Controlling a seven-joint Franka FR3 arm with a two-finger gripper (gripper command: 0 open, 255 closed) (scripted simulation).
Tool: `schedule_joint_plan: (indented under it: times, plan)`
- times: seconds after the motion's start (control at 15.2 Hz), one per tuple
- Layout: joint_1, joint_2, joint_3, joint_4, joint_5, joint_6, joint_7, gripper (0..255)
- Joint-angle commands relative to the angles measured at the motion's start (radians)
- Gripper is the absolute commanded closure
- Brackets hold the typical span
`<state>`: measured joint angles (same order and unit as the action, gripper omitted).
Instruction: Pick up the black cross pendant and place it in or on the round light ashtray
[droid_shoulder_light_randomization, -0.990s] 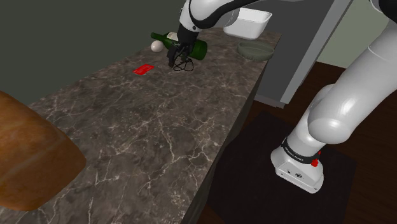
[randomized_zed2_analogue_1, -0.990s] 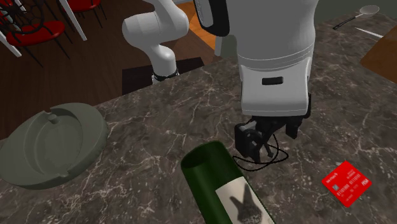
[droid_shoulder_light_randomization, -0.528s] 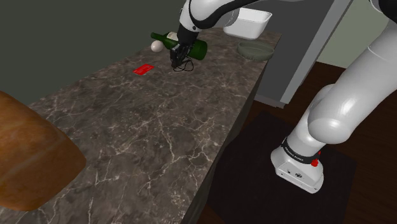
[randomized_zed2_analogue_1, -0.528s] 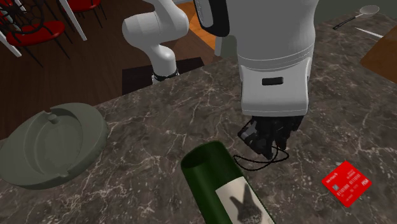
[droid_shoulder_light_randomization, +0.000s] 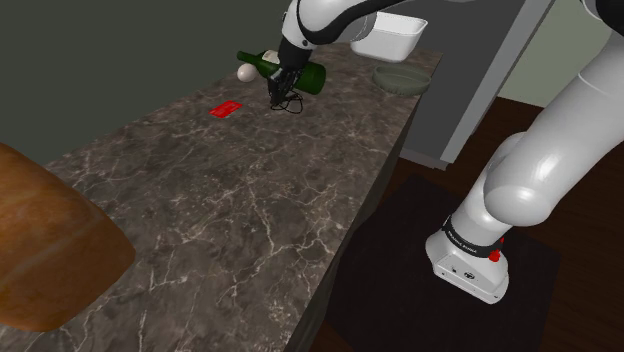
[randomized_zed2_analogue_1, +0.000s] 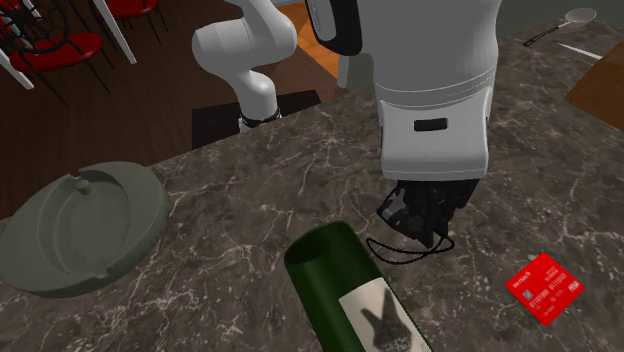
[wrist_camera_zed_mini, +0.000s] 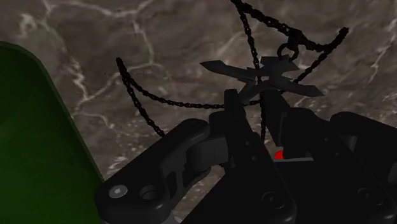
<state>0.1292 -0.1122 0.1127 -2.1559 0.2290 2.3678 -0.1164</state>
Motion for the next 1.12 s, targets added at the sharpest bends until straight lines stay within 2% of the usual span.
schedule_joint_plan:
  times: [0.0,1.06]
  plan:
    - [-0.001,-0.003,-0.001,0.006,-0.002,-0.014,0.004,255]
    - [-0.009,-0.041,-0.006,0.180,-0.029,-0.224,0.044,255]
